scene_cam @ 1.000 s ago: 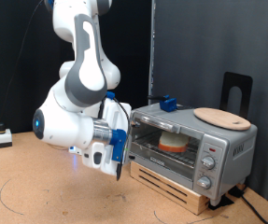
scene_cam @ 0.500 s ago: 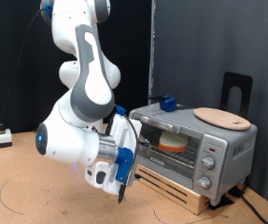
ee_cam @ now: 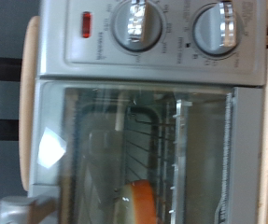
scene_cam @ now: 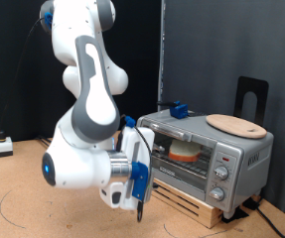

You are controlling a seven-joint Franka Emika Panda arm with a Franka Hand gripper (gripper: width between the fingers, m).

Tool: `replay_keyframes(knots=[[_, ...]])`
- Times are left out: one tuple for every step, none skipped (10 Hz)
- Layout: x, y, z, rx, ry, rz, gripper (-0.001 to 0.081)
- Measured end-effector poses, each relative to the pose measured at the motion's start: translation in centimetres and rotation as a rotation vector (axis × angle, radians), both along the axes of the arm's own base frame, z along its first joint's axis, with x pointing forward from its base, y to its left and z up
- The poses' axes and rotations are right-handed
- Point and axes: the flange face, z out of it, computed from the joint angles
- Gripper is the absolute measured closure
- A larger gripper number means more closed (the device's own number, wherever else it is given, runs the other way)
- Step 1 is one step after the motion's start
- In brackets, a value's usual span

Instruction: Make a piece of toast with the oven

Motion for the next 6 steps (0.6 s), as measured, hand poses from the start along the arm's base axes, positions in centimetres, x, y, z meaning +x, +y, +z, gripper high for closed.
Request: replay_keyframes(knots=[[0.9,0.3,-0.9,0.001,-0.002,0.018,-0.0004],[1.8,0.6,-1.8,0.002,0.002,0.021,-0.0004],[2.9,0.9,-2.8,-0.018,0.000,-0.013,-0.0004],[3.6,1.2,-3.3,-0.032,-0.004,-0.028,-0.0004],[3.5,1.2,-3.3,-0.028,-0.001,-0.025,-0.0004],[3.1,1.7,-2.9,0.036,0.002,0.051,-0.0004]])
